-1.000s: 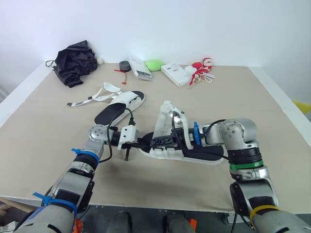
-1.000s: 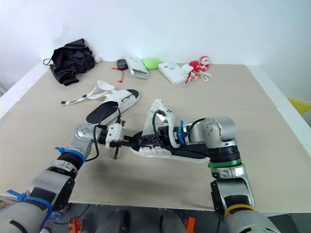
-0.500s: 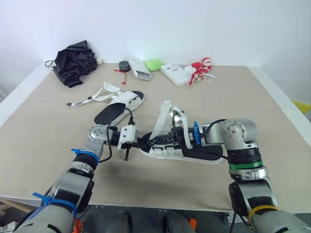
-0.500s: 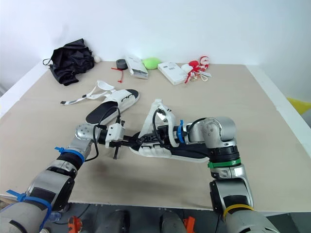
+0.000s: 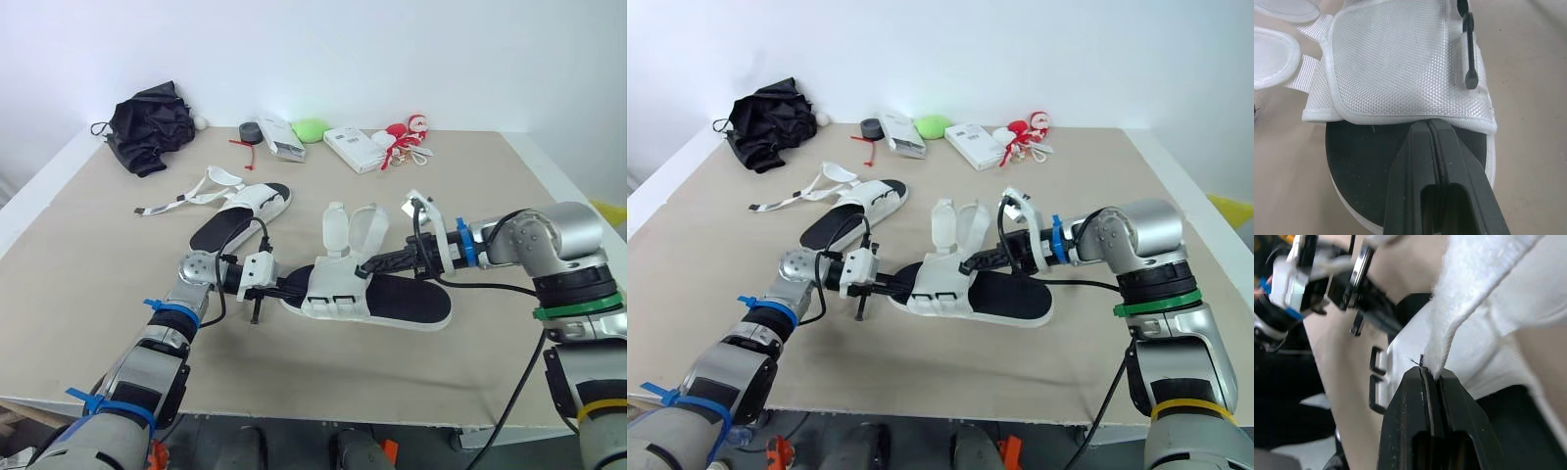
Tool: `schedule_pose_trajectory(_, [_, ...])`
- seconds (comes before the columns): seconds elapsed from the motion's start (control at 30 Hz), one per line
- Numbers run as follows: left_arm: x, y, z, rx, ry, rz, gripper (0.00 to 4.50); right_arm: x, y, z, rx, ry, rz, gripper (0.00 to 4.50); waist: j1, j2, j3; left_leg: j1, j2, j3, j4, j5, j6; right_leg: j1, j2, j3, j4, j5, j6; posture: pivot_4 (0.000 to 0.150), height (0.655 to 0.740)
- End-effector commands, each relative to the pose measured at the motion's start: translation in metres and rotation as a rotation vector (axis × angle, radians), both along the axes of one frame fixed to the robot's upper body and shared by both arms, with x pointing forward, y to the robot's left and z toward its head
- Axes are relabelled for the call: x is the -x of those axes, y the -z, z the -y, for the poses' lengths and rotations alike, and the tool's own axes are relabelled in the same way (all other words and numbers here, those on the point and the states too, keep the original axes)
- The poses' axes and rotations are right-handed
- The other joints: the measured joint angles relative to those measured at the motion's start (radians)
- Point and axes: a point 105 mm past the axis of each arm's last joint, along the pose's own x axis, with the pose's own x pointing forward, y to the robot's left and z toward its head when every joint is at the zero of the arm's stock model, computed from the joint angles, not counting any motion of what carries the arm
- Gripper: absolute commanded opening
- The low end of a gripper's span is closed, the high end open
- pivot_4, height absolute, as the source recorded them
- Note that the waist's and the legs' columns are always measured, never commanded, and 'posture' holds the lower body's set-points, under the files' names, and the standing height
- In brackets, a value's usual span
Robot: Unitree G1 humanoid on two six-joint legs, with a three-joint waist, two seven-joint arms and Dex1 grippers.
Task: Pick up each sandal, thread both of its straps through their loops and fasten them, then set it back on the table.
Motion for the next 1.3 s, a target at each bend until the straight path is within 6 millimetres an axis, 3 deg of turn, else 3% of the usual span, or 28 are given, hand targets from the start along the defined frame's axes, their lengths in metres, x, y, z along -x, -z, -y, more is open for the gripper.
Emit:
schedule_pose_trajectory(0.03, [0.025, 0.061, -0.019, -0.174, -0.02, -0.226, 0.0, 0.007, -0.016, -0.013, -0.048, -0.065, 0.018, 0.05, 0.0, 0.0, 0.0, 0.0, 0.0, 0.0, 0.0, 0.0, 0.0, 0.0, 0.0, 0.0, 0.0, 0.0, 0.0, 0.15, 0.74])
schedule_pose_trajectory(0.23, [0.026, 0.062, -0.019, -0.173, -0.02, -0.228, 0.0, 0.013, -0.022, -0.024, -0.087, -0.115, -0.009, 0.05, 0.0, 0.0, 0.0, 0.0, -0.001, -0.001, 0.0, 0.0, 0.0, 0.0, -0.001, -0.001, 0.0, 0.0, 0.001, 0.15, 0.74])
schedule_pose_trajectory(0.53, [0.028, 0.064, -0.018, -0.164, -0.022, -0.23, 0.0, 0.024, -0.01, -0.028, -0.063, -0.141, -0.082, 0.05, 0.0, 0.0, 0.0, 0.0, -0.001, -0.001, 0.0, 0.0, 0.0, 0.0, -0.002, -0.002, 0.0, 0.0, 0.001, 0.15, 0.74])
schedule_pose_trajectory(0.7, [0.03, 0.066, -0.019, -0.163, -0.023, -0.234, 0.0, 0.017, -0.008, -0.025, -0.052, -0.109, -0.078, 0.05, 0.0, 0.0, 0.0, 0.0, -0.001, -0.001, 0.0, 0.0, 0.0, 0.0, -0.002, -0.002, 0.0, 0.0, 0.001, 0.15, 0.74])
schedule_pose_trajectory(1.03, [0.03, 0.067, -0.019, -0.161, -0.026, -0.237, 0.0, 0.019, 0.005, -0.018, -0.009, -0.114, -0.08, 0.05, 0.0, 0.0, -0.001, 0.0, -0.001, -0.001, 0.0, 0.0, 0.0, 0.0, -0.002, -0.002, 0.0, 0.0, 0.001, 0.15, 0.74])
schedule_pose_trajectory(1.3, [0.03, 0.067, -0.02, -0.162, -0.029, -0.239, 0.0, 0.022, 0.005, -0.017, -0.018, -0.139, -0.083, 0.05, 0.0, 0.0, -0.001, 0.0, -0.001, -0.001, 0.0, 0.0, 0.0, 0.001, -0.002, -0.002, 0.0, 0.0, 0.001, 0.15, 0.74])
